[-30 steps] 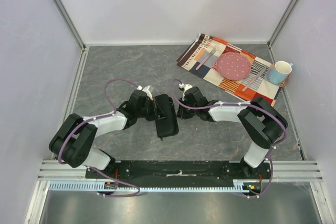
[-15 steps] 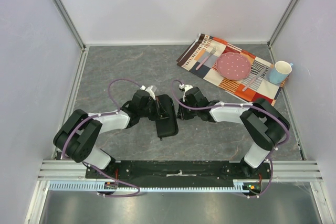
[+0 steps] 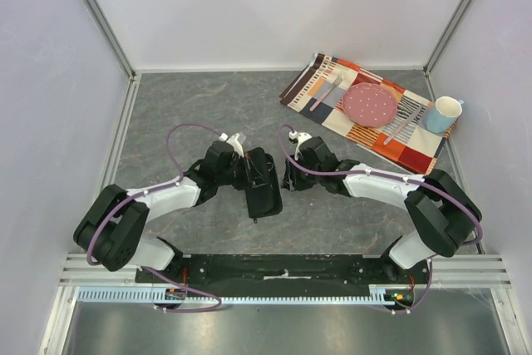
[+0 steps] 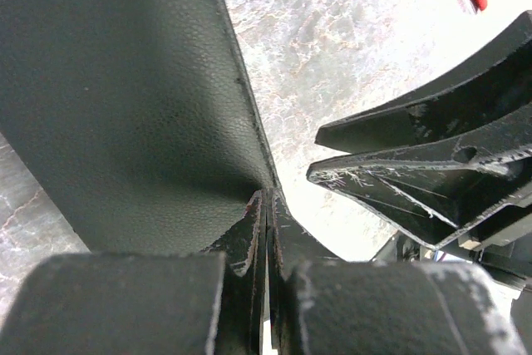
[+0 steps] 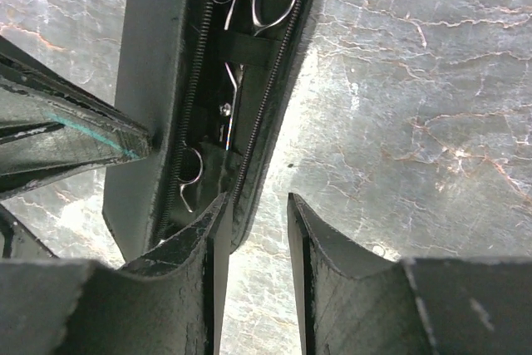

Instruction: Sort the hair-cutting tools

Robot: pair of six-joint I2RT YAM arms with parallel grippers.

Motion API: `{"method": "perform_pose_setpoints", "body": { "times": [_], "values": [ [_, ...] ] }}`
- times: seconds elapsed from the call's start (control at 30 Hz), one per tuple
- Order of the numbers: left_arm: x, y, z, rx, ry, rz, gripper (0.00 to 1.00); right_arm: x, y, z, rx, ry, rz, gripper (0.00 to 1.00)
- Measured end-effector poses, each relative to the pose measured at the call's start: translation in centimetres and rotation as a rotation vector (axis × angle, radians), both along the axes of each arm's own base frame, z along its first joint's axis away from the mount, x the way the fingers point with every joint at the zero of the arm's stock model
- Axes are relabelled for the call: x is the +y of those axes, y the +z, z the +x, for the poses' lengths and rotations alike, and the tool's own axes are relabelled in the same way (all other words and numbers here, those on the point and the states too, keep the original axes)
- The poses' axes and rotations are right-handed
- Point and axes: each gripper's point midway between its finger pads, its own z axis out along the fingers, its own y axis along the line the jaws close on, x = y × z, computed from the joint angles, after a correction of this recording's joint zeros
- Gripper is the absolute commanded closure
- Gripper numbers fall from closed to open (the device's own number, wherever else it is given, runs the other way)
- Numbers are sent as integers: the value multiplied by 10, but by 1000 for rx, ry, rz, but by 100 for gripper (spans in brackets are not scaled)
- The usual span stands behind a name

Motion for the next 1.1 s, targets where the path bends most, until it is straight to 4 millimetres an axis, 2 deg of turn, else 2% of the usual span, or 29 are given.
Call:
{"method": "perform_pose_setpoints", "body": {
  "times": [0.17,0.33,0.7,0.87,1.1],
  "values": [
    [4,15,-3,-25,7,-4,98,9,9,-1,8,8,54,55],
    [10,22,-4,-46,24,10,98,21,17,-4,14,29,133,54],
    [24,2,-14,-15,46,70,98,43,37,-14,18,91,260,52],
    [26,6,-14,-32,48,70,98,52,38,-26,23,132,269,52],
    [31,12,-15,-52,56,82,98,56,32,-25,27,138,272,52]
  ]
}}
